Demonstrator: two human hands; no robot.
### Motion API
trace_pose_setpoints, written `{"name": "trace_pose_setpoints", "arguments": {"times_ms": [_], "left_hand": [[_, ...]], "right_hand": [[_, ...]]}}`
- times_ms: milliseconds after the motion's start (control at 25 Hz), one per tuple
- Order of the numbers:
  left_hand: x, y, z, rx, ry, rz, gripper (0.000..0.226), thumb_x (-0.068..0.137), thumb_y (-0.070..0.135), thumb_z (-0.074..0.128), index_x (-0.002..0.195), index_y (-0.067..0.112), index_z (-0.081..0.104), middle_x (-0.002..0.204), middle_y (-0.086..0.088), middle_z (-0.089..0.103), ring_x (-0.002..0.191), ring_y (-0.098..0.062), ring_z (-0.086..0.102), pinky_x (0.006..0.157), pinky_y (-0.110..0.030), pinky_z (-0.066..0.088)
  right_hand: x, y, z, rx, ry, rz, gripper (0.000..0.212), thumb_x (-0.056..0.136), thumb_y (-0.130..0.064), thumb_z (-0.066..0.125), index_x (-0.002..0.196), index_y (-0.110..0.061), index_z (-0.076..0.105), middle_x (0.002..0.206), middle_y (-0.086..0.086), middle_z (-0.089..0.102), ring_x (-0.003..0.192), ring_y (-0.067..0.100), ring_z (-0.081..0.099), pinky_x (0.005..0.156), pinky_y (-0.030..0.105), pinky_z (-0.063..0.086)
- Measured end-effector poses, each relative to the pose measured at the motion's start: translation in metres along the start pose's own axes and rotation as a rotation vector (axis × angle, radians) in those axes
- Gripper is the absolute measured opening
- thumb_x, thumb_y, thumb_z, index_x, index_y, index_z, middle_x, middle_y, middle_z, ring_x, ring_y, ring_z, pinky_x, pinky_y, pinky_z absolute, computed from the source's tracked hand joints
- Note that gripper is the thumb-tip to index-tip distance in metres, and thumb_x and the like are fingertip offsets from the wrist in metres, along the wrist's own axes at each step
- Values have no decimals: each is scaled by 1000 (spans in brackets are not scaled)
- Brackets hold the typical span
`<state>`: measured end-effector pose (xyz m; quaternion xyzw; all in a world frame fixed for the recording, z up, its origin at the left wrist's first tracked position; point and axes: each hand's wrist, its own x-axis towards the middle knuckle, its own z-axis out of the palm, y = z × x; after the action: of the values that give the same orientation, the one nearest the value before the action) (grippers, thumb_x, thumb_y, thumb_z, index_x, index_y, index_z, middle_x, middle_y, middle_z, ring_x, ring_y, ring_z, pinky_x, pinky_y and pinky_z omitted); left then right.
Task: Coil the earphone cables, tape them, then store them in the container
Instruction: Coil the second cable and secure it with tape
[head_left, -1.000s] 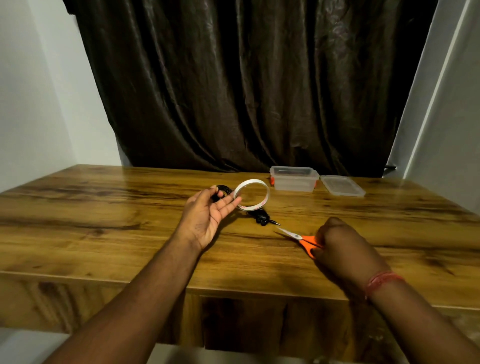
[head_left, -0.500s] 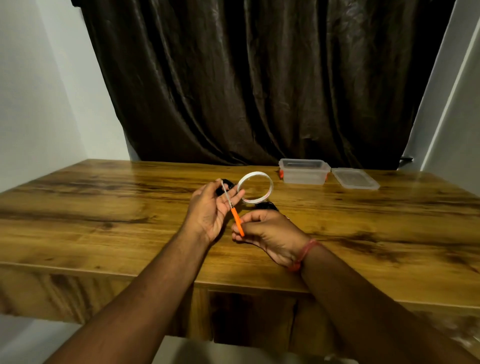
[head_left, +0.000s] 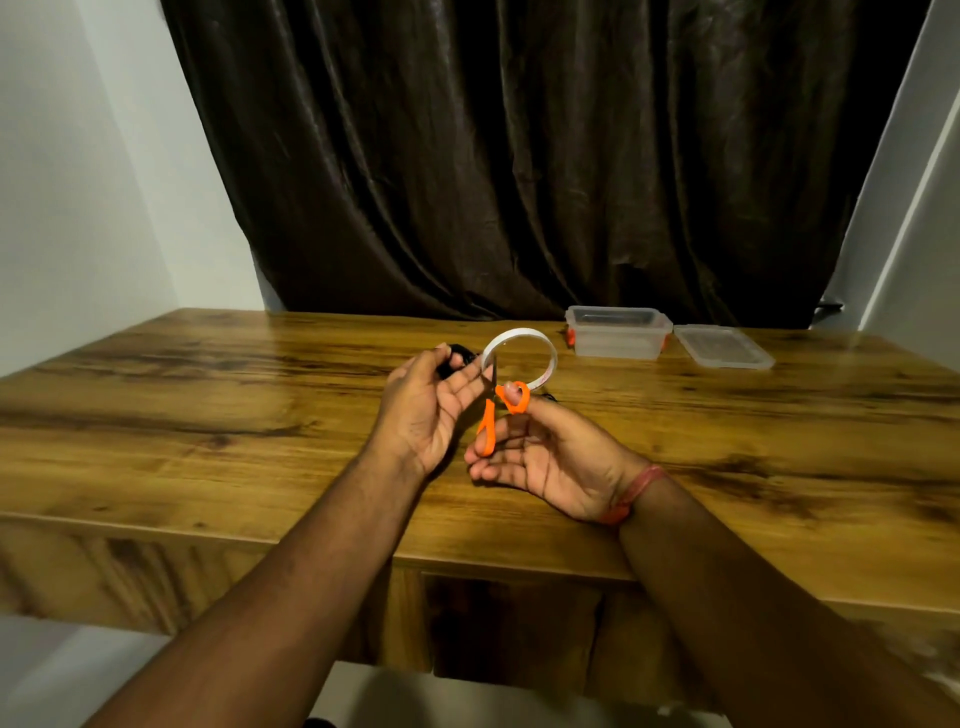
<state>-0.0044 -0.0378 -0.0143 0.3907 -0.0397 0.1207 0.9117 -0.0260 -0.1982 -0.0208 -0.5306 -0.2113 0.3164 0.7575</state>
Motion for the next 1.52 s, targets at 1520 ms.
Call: {"name": "trace_pose_setpoints", "arguments": {"times_ms": [1520], "left_hand": [[-11,-1,8,116,-42,-57,18,102,6,45,86,4,54,84,-15,59,106,-37,68,95,-54,53]], "right_hand": [[-104,-49,-87,-1542,716,282,28,96,-32,57,89,-8,69,90,7,58,73,16,56,66,28,42]]}}
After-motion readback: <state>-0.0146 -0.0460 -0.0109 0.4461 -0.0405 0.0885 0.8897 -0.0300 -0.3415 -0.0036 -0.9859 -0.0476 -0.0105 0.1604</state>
